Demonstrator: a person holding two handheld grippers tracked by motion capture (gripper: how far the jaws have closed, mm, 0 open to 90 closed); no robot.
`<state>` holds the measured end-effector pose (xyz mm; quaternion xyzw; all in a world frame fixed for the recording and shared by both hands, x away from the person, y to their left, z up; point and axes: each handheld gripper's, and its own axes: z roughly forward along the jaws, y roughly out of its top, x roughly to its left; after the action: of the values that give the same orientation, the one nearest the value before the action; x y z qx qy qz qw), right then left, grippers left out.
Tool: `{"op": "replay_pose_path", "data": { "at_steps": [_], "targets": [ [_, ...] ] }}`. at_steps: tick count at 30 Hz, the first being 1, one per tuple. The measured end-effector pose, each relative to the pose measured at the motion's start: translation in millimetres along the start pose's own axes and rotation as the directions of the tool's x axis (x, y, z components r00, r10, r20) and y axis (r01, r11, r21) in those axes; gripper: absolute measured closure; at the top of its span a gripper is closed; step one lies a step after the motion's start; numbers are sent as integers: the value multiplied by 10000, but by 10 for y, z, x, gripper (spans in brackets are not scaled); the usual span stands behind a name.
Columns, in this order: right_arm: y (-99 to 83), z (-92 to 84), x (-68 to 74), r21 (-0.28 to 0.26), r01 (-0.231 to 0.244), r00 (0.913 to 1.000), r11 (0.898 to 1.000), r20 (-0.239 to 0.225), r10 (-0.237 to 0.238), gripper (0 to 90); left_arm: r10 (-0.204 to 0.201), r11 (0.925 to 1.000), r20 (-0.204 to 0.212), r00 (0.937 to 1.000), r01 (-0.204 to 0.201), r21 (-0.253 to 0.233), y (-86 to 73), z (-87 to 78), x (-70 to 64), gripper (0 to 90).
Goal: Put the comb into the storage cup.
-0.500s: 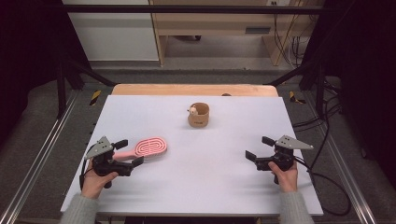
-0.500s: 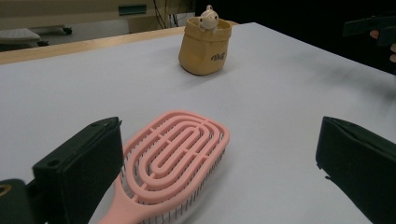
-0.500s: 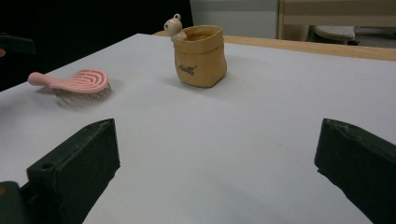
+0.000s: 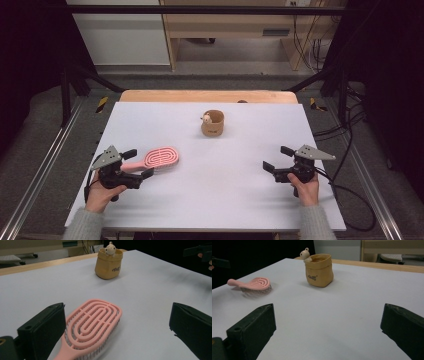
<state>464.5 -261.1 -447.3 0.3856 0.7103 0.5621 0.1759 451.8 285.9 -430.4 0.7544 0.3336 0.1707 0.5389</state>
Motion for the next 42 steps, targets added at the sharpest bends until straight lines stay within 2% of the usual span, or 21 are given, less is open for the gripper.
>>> {"op": "replay_pose_path", "data": {
  "at_steps": [17, 18, 27, 32, 33, 35, 42],
  "targets": [
    [-4, 10, 0, 100, 57, 10000, 9999, -39, -56, 3, -16, 9999, -319, 9995, 22, 168, 65, -139, 110, 7],
    [-6, 14, -1, 110, 74, 10000, 9999, -25, -74, 3, -17, 9997, -483, 9988, 29, 238, 68, -144, 132, 8],
    [-5, 23, 3, 157, 38, 10000, 9999, -77, -37, 3, -78, 9975, -869, 9962, 138, 688, 43, -162, 237, 11],
    [-9, 32, 2, 195, 80, 9999, 9998, -84, -79, 3, -160, 9962, -1146, 9933, 257, 836, 36, -167, 289, 19],
    [-8, 33, 3, 189, 67, 9999, 9998, -81, -65, 3, -223, 9947, -1352, 9906, 355, 960, 30, -172, 319, 23],
    [-9, 34, 3, 213, 78, 9999, 9997, -83, -76, 3, -219, 9939, -1505, 9884, 377, 1032, 22, -180, 348, 33],
    [-11, 36, 4, 253, 71, 9999, 9997, -98, -69, 3, -433, 9928, -2143, 9758, 661, 1003, 8, -215, 431, 91]
  ]
}}
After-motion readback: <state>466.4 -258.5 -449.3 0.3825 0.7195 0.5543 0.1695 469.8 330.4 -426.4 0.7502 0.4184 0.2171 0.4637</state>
